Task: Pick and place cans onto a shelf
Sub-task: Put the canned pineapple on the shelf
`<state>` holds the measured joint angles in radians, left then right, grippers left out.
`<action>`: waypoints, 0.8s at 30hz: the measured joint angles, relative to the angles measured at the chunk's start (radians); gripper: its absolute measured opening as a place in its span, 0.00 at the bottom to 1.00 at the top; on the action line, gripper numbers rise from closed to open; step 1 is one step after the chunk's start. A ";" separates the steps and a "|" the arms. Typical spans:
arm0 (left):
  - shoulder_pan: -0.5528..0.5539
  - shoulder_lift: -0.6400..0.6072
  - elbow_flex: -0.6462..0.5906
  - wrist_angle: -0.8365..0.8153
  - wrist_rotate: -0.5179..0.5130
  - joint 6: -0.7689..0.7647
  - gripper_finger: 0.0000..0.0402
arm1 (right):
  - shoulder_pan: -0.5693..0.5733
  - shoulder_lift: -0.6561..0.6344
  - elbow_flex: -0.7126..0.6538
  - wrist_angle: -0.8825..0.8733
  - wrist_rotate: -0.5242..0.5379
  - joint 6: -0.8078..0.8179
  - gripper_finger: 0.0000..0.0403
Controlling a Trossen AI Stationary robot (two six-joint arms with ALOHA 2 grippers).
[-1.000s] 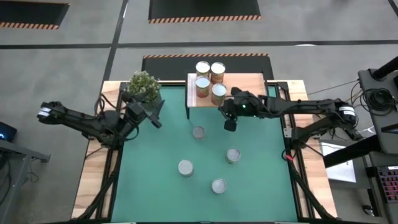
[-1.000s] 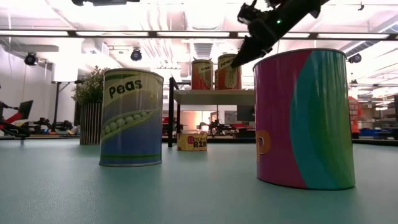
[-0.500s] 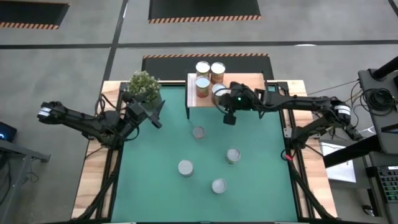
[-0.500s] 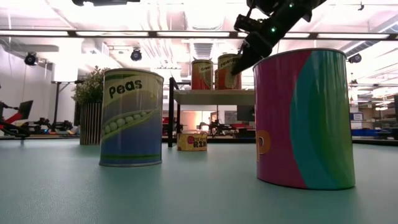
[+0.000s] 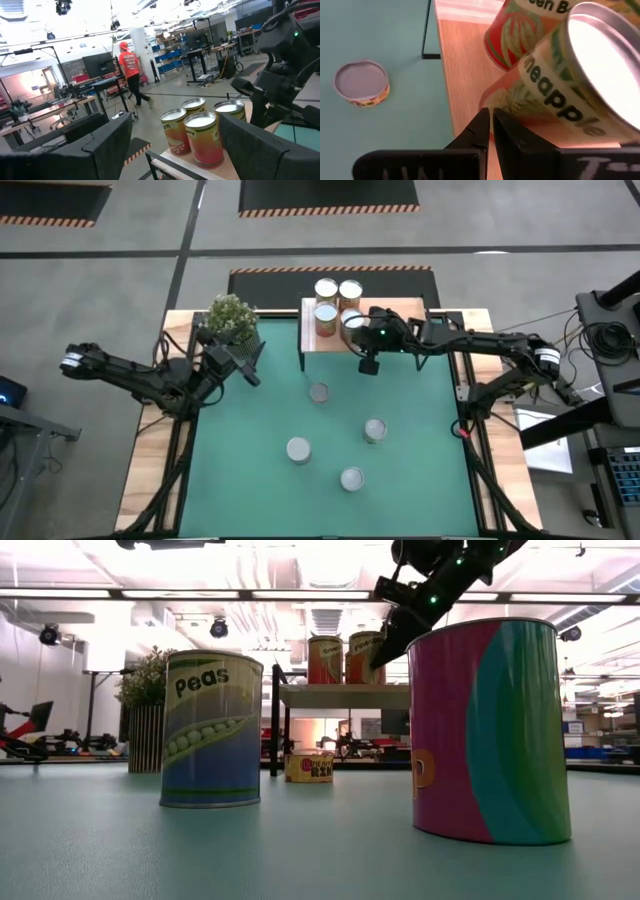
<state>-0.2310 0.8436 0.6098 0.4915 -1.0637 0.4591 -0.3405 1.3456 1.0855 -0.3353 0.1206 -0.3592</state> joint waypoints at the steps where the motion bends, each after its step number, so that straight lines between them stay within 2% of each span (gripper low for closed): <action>1: 0.000 0.000 0.000 0.000 0.000 0.000 0.69 | 0.000 0.007 0.000 0.005 -0.001 0.001 0.03; 13: 0.000 0.000 0.000 0.002 0.000 0.000 0.69 | -0.029 0.079 0.052 0.030 0.002 0.003 0.03; 24: 0.000 0.000 0.000 0.002 0.000 0.000 0.70 | -0.033 0.078 0.068 0.029 -0.022 0.000 0.03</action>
<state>-0.2310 0.8436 0.6098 0.4934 -1.0634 0.4588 -0.3737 1.4231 1.1530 -0.3059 0.0991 -0.3596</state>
